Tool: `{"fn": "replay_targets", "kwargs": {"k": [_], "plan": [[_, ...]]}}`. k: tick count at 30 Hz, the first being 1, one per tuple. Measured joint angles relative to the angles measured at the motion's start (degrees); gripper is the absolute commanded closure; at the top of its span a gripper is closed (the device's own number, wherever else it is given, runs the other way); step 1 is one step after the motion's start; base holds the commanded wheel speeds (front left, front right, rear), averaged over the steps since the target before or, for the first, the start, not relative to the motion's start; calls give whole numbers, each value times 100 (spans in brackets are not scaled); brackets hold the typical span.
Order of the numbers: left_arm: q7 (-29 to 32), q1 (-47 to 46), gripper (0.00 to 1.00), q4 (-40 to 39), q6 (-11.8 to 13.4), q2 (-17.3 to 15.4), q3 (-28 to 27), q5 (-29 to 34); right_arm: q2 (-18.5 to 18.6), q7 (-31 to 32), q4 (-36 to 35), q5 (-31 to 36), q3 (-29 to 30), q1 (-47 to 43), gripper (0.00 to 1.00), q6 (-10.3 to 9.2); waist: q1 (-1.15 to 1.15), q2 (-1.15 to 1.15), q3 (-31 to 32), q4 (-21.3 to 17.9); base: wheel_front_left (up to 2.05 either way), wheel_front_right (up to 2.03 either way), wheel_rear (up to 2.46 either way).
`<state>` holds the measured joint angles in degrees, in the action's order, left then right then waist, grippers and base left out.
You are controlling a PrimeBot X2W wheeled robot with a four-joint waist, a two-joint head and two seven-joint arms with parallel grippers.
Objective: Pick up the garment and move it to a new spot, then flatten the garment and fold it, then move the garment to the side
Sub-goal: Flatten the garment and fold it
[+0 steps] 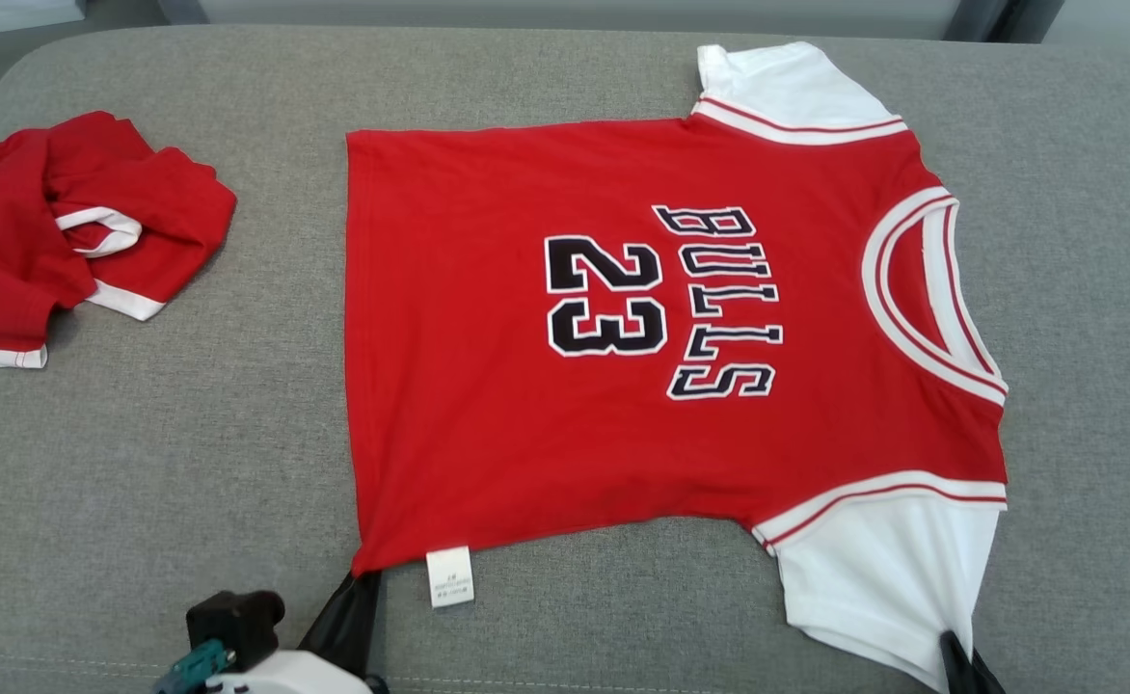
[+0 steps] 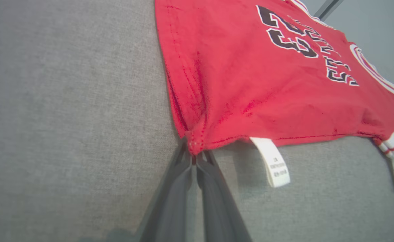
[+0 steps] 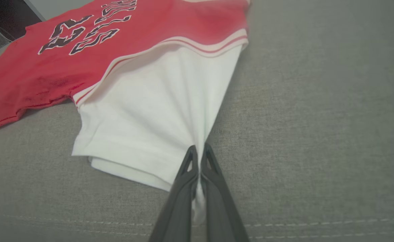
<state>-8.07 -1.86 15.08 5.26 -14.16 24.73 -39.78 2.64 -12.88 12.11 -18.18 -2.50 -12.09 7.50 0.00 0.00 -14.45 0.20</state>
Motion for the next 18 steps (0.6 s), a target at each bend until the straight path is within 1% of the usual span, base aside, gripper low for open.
{"fn": "replay_targets", "kwargs": {"k": [5, 9, 11, 12, 14, 15, 17, 18], "plan": [[51, 399, 100, -332, 249, -181, -114, -63, -16, 111, -486, 4, 73, -593, 100, 0, 0, 0, -49, 6, 0, 0, 0], [63, 540, 100, -571, 352, -331, -219, -108, -41, 136, -897, 10, 171, -850, 100, 0, 0, 0, -94, -7, 0, 0, 0], [112, 541, 100, -717, 394, -391, -247, -111, -46, 187, -1167, 8, 235, -842, 100, 0, 0, 0, -102, -30, 0, 0, 0], [112, 541, 100, -717, 394, -391, -247, -111, -46, 187, -1167, 8, 235, -842, 100, 0, 0, 0, -102, -30, 0, 0, 0], [259, 527, 100, -940, 409, -517, -230, -79, -51, 364, -1528, -73, 339, -725, 100, 0, 0, 0, -102, -79, 0, 0, 0], [259, 527, 100, -940, 409, -517, -230, -79, -51, 364, -1528, -73, 339, -725, 100, 0, 0, 0, -102, -79, 0, 0, 0], [360, 483, 100, -1112, 450, -582, -237, -40, 14, 553, -1752, -116, 421, -506, 100, 0, 0, 0, -110, -98, 0, 0, 0], [439, 448, 100, -1190, 479, -624, -218, 12, 29, 681, -1842, -247, 438, -352, 100, -1, 0, 0, -117, -105, 0, 0, 0]]}}
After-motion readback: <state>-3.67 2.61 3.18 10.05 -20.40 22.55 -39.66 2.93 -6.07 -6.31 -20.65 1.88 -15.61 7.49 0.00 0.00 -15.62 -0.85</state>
